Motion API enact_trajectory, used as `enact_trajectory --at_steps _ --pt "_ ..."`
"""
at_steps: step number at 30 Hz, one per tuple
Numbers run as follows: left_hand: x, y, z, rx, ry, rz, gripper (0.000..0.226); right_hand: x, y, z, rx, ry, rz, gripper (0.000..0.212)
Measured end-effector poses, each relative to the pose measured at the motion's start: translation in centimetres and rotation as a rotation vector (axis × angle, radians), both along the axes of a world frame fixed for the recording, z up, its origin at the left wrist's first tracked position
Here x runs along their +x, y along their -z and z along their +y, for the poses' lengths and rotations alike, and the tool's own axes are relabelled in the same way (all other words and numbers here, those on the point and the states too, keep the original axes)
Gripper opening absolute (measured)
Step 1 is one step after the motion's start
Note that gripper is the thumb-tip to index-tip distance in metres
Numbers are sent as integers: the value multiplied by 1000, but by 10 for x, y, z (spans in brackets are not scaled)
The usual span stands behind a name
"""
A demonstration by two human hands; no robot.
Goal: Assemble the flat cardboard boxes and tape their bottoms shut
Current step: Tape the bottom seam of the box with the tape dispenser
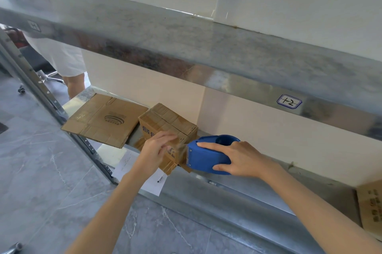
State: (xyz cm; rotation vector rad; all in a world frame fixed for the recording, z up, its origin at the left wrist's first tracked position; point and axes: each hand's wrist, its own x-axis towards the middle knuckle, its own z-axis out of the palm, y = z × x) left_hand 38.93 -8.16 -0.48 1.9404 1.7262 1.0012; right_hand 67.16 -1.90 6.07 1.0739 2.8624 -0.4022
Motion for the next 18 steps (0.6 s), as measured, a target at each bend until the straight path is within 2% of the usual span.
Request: enact_trajectory --at_steps 9,14,18 --pt "-1 20 8 53 36 29 29 -1 3 5 18 19 5 79" --pt "-6 18 6 146 -25 196 27 -4 2 4 50 31 -11 77" --pt "-13 18 14 188 -11 233 22 -5 -1 5 70 20 -12 77"
